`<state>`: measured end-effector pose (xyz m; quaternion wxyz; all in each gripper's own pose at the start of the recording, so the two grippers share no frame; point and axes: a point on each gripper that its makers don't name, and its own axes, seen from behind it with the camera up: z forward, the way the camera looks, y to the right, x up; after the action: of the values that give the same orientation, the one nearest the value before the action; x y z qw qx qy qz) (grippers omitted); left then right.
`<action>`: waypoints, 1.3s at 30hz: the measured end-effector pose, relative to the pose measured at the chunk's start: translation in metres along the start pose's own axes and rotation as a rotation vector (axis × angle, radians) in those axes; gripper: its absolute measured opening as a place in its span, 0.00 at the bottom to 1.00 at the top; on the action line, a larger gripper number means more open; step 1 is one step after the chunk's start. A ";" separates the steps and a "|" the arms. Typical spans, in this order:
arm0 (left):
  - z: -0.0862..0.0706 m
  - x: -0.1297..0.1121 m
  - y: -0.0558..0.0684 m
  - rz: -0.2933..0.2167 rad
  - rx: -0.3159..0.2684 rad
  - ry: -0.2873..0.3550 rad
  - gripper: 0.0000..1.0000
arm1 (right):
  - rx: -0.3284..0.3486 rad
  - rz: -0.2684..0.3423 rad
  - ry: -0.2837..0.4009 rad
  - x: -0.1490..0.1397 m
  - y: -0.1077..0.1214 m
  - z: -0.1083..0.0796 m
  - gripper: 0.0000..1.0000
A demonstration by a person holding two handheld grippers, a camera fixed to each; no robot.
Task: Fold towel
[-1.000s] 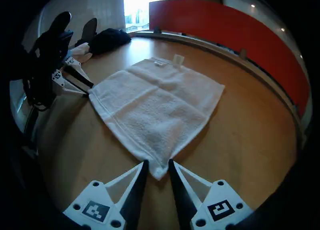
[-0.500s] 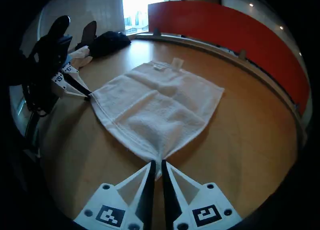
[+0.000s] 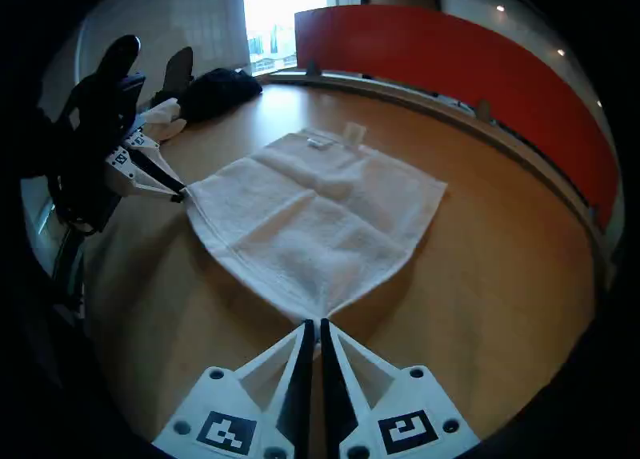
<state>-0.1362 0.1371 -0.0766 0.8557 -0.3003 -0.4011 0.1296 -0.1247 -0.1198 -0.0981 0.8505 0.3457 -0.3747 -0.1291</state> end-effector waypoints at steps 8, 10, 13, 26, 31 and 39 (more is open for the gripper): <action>-0.015 0.013 0.002 -0.031 0.001 0.019 0.15 | -0.006 -0.011 0.031 0.018 0.003 -0.015 0.06; -0.020 0.017 0.002 -0.034 0.002 0.023 0.15 | -0.009 -0.014 0.042 0.025 0.004 -0.020 0.06; -0.028 0.023 0.003 -0.039 0.001 0.030 0.15 | -0.012 -0.015 0.058 0.034 0.004 -0.028 0.06; -0.063 0.039 0.016 -0.072 -0.020 0.026 0.15 | -0.005 -0.005 0.107 0.062 -0.006 -0.070 0.06; -0.076 0.038 0.022 -0.082 -0.026 0.011 0.15 | 0.002 -0.002 0.114 0.068 -0.013 -0.083 0.06; -0.095 0.038 0.033 -0.105 -0.036 0.002 0.15 | 0.005 0.007 0.110 0.068 -0.020 -0.098 0.06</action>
<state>-0.0384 0.1418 -0.1210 0.8562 -0.2945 -0.4176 0.0768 -0.0060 -0.1189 -0.1210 0.8695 0.3531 -0.3288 -0.1058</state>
